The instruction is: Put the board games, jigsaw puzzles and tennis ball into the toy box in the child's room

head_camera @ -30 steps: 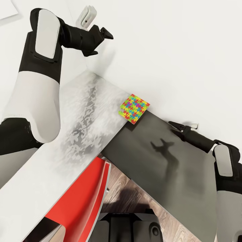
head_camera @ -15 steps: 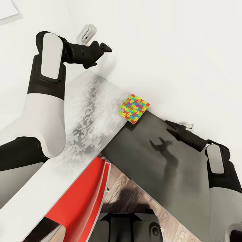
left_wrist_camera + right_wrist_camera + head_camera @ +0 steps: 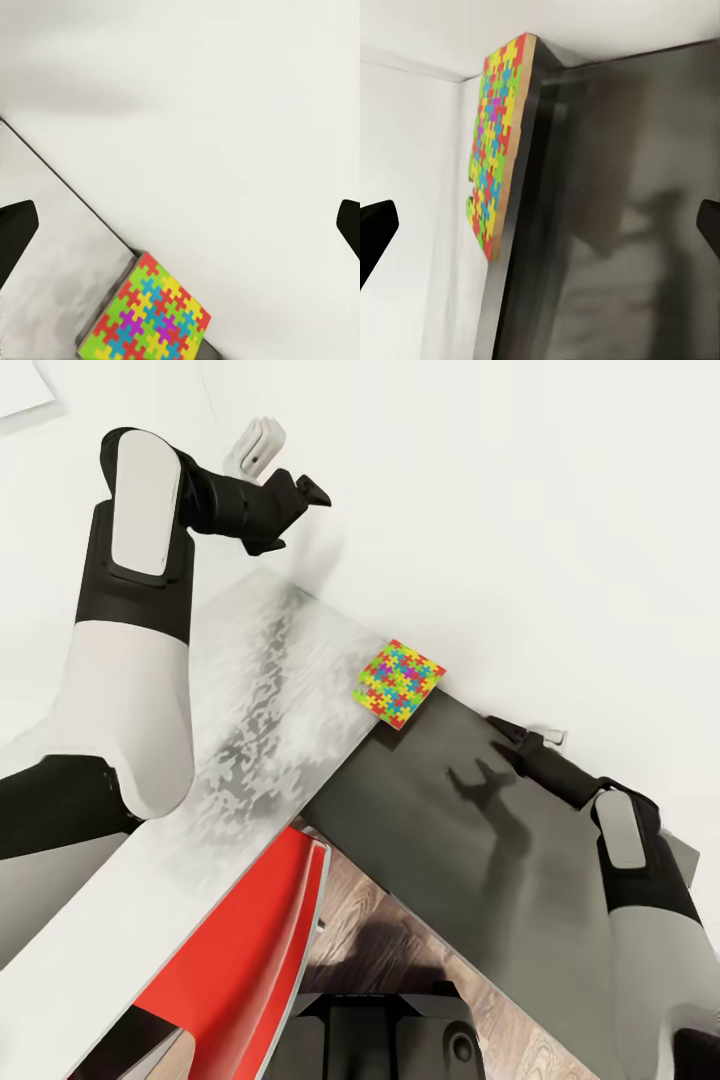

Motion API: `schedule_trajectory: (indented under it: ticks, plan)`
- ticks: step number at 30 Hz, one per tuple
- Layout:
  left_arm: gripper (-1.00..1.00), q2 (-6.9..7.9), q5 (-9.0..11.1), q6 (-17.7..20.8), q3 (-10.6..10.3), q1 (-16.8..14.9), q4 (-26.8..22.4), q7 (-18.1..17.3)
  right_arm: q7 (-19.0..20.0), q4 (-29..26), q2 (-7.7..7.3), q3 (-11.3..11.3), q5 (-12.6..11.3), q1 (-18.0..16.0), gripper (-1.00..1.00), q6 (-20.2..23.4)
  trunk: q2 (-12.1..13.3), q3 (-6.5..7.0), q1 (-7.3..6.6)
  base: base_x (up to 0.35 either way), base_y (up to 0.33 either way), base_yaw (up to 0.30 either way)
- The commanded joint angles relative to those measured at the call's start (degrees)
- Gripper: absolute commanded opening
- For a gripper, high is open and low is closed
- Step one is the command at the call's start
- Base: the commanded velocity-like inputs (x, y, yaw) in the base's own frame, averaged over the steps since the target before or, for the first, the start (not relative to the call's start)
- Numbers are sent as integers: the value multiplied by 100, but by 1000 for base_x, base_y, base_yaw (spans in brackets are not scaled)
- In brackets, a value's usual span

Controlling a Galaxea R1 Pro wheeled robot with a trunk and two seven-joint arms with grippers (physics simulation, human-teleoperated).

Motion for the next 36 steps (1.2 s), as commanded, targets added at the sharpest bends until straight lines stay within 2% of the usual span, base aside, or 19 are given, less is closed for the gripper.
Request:
schedule_trajectory:
  ticks: [1,7,17,23,36]
  plan:
    - [100,-6,85,18,11,-28,27,97,37,71,20,15,-6,-14,100,-50,-9,-7,3,0,0,0]
    - [100,-4,132,19,-17,-68,79,173,156,283,62,99,-10,-38,100,-318,-9,-7,3,0,0,0]
    - [100,7,207,22,-87,-167,165,235,687,864,99,202,4,-138,100,-976,-9,-7,3,0,0,0]
    - [100,10,299,22,-98,-251,213,243,902,1052,114,228,17,-180,100,-1202,-9,-7,3,0,0,0]
    - [100,17,418,20,-108,-364,285,251,1099,1161,144,249,30,-204,100,-1339,-9,-7,3,0,0,20]
